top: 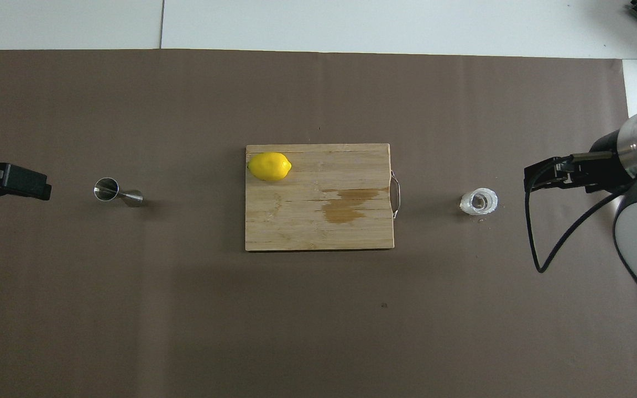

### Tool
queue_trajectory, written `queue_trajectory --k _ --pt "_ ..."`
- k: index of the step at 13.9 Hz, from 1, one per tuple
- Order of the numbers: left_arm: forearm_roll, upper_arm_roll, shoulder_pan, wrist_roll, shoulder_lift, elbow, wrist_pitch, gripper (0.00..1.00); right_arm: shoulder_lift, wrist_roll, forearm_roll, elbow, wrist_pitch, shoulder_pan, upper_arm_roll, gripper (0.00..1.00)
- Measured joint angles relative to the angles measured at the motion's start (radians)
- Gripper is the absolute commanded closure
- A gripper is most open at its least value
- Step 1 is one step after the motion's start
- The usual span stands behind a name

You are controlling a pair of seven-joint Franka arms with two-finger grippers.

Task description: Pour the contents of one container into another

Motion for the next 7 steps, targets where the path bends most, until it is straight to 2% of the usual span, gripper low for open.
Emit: queue_trajectory --k 7 --pt "0.000 -0.004 -0.002 0.001 -0.001 -0.001 -0.016 0.00 0.000 0.000 0.000 0.000 0.000 0.000 0.000 0.00"
